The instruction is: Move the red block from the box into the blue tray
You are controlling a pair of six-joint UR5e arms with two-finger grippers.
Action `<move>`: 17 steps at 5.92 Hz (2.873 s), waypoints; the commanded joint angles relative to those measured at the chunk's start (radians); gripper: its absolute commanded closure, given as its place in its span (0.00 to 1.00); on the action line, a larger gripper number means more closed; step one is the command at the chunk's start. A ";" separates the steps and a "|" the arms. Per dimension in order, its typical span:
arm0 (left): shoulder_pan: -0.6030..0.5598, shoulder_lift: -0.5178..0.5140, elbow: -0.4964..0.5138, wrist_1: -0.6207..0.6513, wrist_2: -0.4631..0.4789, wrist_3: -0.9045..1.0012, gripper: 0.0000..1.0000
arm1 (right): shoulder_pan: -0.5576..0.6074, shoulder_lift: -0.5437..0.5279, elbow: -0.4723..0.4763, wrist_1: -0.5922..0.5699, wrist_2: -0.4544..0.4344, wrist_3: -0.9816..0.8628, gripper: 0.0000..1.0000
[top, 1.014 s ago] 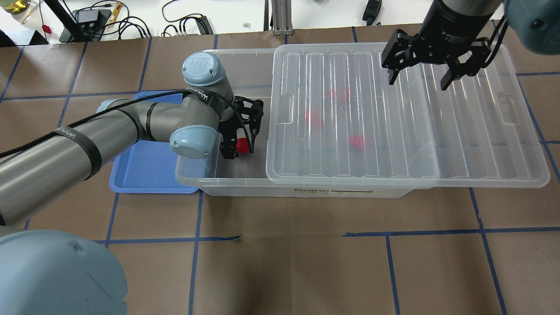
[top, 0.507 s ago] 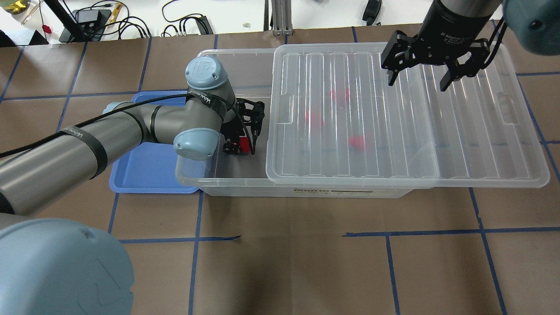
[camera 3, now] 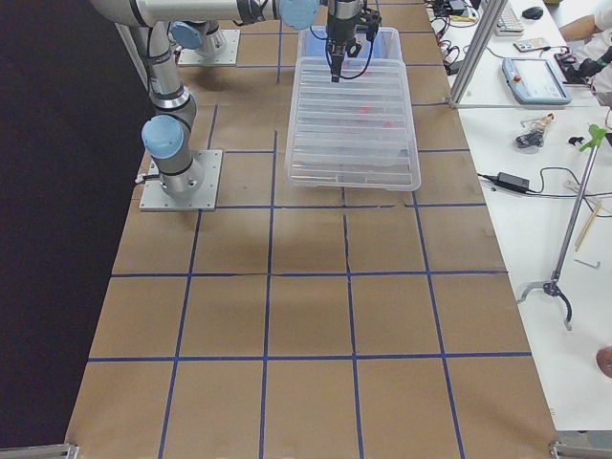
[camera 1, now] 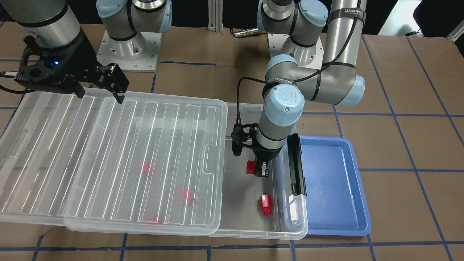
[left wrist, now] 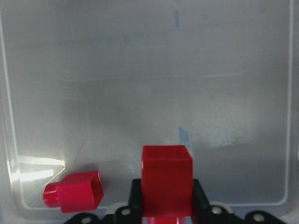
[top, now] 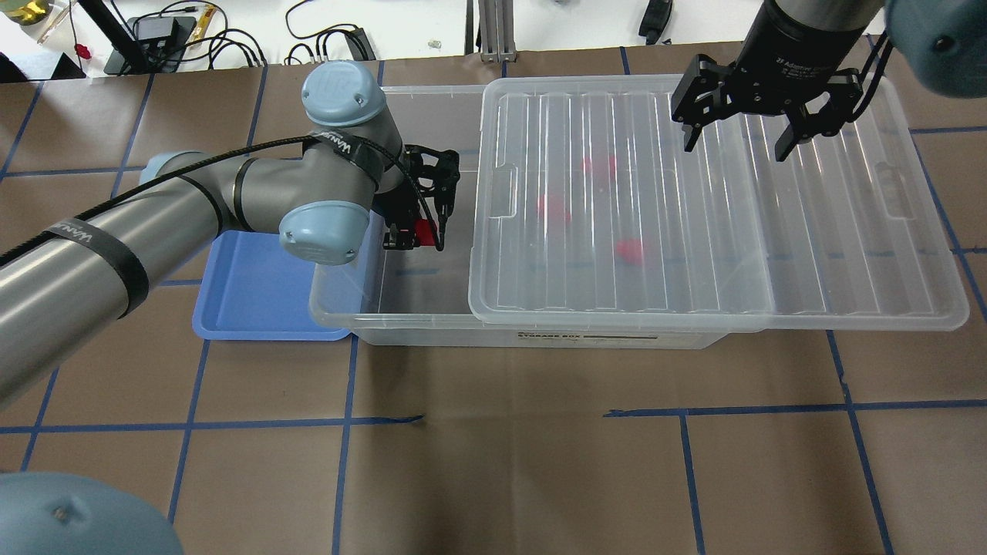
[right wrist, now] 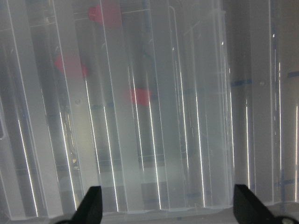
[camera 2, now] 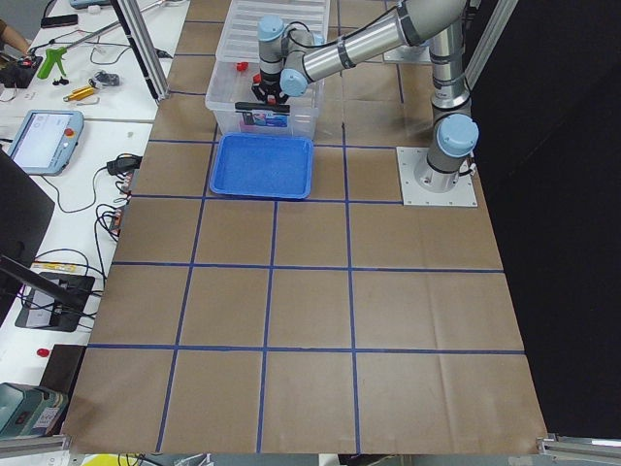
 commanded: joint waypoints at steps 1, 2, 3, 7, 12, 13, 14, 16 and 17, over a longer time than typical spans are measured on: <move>0.015 0.135 0.049 -0.161 -0.001 -0.001 0.88 | -0.001 0.002 0.000 0.000 -0.001 -0.002 0.00; 0.082 0.180 0.077 -0.250 -0.004 0.013 0.88 | -0.016 0.010 0.002 0.000 -0.015 -0.029 0.00; 0.186 0.204 0.065 -0.273 -0.005 0.063 0.88 | -0.057 0.012 0.003 -0.005 -0.019 -0.145 0.00; 0.403 0.159 -0.106 -0.114 -0.004 0.381 0.88 | -0.520 0.050 0.080 -0.072 -0.059 -0.621 0.00; 0.403 -0.082 -0.141 0.110 -0.005 0.401 0.60 | -0.647 0.197 0.146 -0.232 -0.104 -0.703 0.00; 0.403 -0.084 -0.138 0.110 -0.004 0.398 0.02 | -0.638 0.194 0.157 -0.223 -0.101 -0.596 0.00; 0.392 -0.061 -0.122 0.095 0.002 0.386 0.02 | -0.629 0.193 0.160 -0.219 -0.053 -0.577 0.00; 0.375 0.052 0.019 -0.233 0.001 0.354 0.02 | -0.529 0.170 0.209 -0.222 -0.038 -0.575 0.00; 0.351 0.106 0.109 -0.399 -0.001 0.308 0.02 | -0.511 0.144 0.244 -0.224 -0.035 -0.574 0.00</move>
